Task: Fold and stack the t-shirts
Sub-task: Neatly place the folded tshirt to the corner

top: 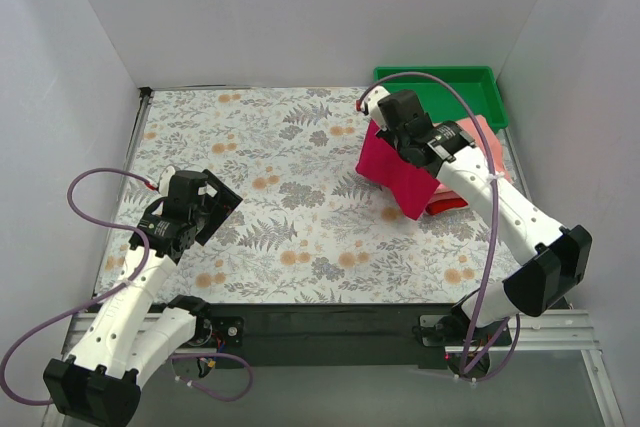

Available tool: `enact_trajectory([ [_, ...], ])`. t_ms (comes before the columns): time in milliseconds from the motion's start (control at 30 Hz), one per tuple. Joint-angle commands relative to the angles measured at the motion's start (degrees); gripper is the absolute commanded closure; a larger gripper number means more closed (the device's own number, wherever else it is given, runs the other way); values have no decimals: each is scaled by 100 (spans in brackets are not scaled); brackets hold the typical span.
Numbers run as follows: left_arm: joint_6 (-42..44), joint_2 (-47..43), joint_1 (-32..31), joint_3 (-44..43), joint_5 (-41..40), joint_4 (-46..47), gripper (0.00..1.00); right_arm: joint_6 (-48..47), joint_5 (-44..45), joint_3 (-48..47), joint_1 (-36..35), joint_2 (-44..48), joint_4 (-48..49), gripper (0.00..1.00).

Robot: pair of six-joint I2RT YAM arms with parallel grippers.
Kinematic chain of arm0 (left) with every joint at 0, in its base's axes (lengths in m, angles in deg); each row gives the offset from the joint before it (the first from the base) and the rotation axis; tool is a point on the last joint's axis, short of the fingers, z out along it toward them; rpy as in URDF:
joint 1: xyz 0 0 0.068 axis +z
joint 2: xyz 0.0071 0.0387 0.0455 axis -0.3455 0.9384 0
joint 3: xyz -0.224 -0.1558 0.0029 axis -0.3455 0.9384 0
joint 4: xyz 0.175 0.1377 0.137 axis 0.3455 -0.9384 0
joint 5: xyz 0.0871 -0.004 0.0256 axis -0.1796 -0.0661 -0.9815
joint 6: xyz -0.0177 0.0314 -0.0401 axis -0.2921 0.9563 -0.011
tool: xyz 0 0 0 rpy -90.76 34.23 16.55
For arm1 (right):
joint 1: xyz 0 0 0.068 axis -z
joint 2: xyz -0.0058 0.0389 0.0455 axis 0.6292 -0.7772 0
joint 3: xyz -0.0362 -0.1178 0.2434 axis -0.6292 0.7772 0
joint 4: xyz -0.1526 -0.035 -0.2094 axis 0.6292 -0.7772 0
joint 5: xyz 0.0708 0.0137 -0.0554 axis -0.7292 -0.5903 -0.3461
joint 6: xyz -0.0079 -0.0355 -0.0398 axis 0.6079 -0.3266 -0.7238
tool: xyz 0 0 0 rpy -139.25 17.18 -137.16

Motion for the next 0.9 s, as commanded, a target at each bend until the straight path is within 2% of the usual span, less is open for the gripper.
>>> enact_trajectory([
  [0,62,11,-16,-8,-114,40,12,258,-69,-592,65,220,-208,99],
  [300,71,2,-7,-61,-123,31,12,285,-210,-1190,223,98,-454,99],
  [500,54,72,-16,-61,-123,92,12,171,-376,-1471,592,1,-472,99],
  [700,45,213,-16,-52,-88,162,12,118,-1289,-1534,1585,-114,-463,99],
  [867,36,336,-16,-70,-88,233,12,118,-2291,-1428,2683,-447,-437,99],
])
